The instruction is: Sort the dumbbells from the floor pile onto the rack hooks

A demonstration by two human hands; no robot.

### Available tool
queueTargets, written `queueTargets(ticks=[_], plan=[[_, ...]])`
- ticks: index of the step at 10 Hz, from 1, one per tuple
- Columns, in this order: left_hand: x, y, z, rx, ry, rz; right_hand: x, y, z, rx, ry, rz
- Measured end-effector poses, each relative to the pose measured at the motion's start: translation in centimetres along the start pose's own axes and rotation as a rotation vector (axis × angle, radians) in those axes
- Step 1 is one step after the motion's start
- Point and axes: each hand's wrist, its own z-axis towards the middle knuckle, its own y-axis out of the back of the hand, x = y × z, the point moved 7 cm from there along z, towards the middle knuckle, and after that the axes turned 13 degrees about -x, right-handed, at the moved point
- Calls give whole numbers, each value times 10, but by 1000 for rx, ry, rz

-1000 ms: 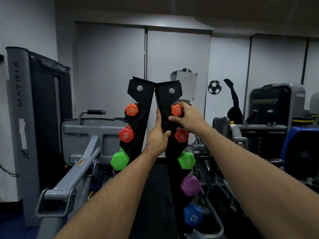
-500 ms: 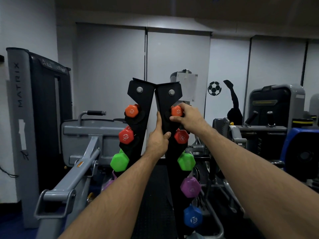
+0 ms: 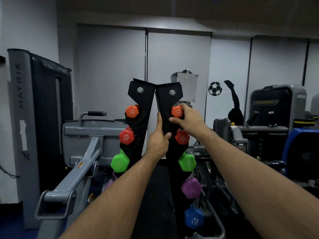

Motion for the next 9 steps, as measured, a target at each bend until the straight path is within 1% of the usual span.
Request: queueTargets(ticks=[2, 5, 6, 7, 8, 9], plan=[[0, 0, 0, 2, -3, -1, -3, 2, 0, 2, 4, 0], [-1, 4, -3, 20, -3, -48, -6, 5, -3, -10, -35, 69], [-3, 9, -2, 19, -46, -35, -6, 8, -11, -35, -8, 78], [-7, 16, 1, 3, -87, 18, -7, 9, -20, -61, 37, 92], [-16, 30, -7, -13, -147, 110, -7, 14, -37, -122, 99, 74], [-29, 46, -10, -90, -256, 198, -7, 22, -44, -215, 141, 58]])
